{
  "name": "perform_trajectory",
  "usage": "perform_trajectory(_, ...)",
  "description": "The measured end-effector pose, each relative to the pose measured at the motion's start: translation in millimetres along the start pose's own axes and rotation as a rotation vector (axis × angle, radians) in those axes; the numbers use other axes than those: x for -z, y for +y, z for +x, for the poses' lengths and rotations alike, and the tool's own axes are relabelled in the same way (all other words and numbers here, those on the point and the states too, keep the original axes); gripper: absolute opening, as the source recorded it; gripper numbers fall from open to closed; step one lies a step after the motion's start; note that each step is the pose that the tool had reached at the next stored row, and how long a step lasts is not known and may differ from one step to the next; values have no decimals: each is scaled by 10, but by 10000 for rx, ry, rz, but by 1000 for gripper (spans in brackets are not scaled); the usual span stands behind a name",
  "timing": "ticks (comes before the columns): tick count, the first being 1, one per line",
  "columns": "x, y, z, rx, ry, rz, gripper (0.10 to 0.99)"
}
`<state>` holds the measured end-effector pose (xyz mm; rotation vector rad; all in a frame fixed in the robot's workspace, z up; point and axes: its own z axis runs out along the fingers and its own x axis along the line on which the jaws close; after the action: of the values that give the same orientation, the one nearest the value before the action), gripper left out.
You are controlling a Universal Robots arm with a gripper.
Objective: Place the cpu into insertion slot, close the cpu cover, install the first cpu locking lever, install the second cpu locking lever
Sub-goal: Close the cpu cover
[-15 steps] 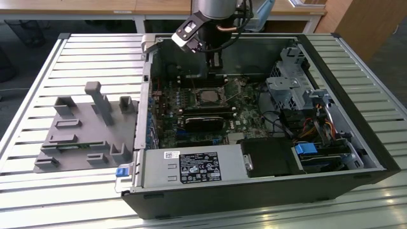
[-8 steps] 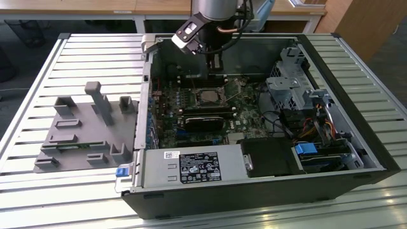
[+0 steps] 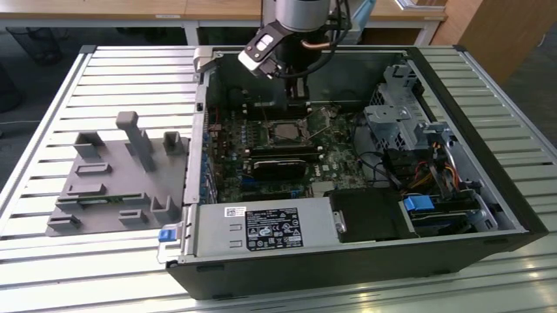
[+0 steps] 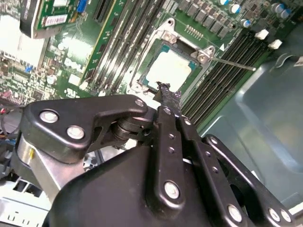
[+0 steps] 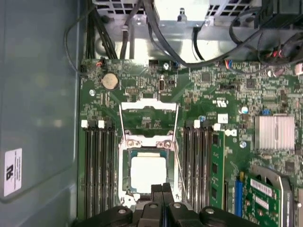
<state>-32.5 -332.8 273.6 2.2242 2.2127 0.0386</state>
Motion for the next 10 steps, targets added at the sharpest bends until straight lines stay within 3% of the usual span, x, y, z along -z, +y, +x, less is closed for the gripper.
perform_trajectory(10,-38,131,37,201,4,3,106)
